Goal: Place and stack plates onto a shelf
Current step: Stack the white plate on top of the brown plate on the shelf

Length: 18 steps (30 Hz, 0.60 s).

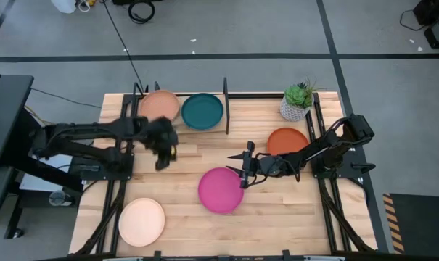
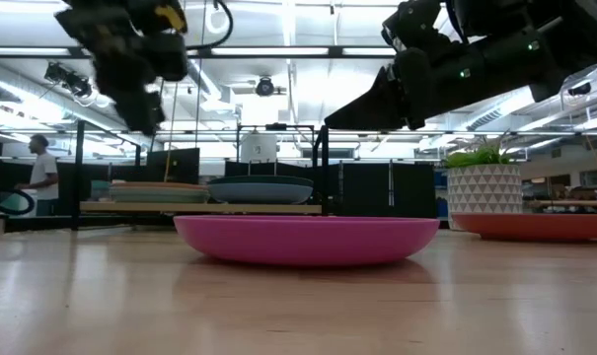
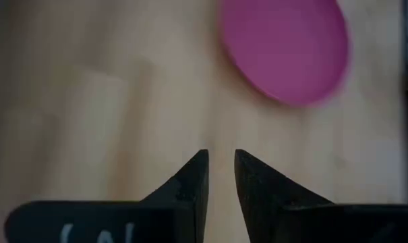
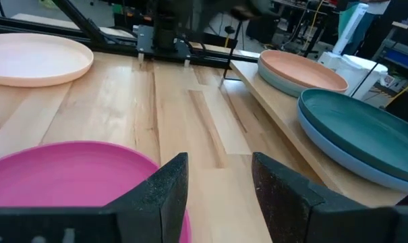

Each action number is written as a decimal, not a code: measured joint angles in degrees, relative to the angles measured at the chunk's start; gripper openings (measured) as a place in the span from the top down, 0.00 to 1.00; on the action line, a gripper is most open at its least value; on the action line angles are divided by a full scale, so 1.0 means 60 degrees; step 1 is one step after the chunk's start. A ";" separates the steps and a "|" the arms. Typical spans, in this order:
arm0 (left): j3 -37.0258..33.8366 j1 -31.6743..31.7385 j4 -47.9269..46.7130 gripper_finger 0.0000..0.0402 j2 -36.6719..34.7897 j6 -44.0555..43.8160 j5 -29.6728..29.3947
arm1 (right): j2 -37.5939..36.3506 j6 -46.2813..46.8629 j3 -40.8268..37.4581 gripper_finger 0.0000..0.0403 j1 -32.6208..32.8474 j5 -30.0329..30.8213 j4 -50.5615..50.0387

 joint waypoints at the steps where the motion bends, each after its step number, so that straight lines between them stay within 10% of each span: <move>1: 0.0000 -0.0514 -0.0138 0.81 0.0000 -0.0547 -0.0030 | 0.0000 0.0063 0.0000 0.58 0.0015 0.0000 -0.0007; 9: -0.0004 -0.4523 -0.0243 0.81 0.0009 -0.4702 -0.0903 | 0.0000 0.0135 0.0000 0.58 0.0320 -0.0004 -0.0004; 18: -0.0015 -0.7692 -0.0252 0.81 0.1272 -0.5678 -0.2880 | 0.0000 0.0139 0.0000 0.58 0.0368 0.0000 0.0022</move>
